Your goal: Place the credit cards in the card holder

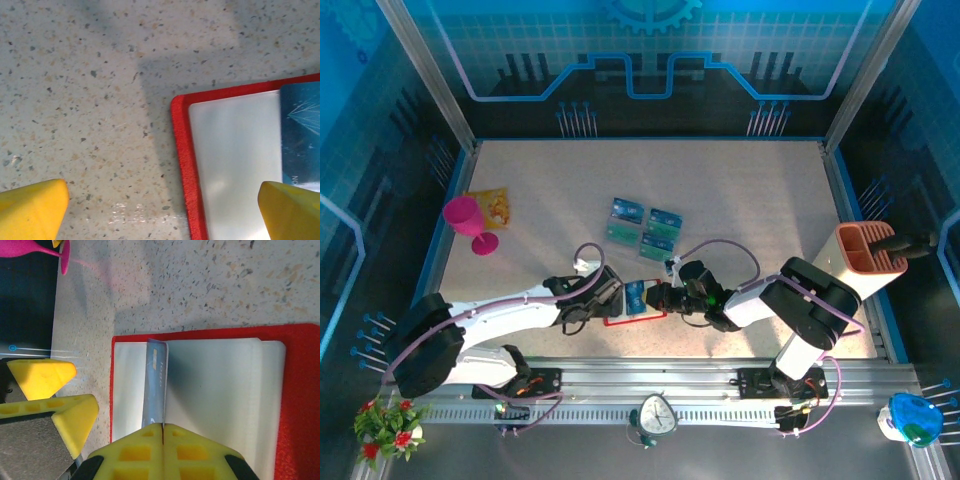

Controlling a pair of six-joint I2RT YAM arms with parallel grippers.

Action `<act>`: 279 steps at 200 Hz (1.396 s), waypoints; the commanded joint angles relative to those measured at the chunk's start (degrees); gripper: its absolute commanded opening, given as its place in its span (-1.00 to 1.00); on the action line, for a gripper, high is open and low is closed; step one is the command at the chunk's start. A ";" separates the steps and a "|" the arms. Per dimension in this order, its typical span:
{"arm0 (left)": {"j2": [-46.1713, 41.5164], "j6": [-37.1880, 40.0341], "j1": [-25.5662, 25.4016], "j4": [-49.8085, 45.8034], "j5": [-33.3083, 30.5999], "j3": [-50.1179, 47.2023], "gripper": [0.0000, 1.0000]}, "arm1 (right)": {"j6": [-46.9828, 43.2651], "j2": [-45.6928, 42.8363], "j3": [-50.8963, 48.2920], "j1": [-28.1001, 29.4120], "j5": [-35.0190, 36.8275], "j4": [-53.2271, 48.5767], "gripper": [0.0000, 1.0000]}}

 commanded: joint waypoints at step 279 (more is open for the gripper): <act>4.74 -1.88 -1.59 -0.46 -0.90 -3.42 0.94 | -2.55 0.83 3.61 -1.99 -1.84 -2.55 -1.00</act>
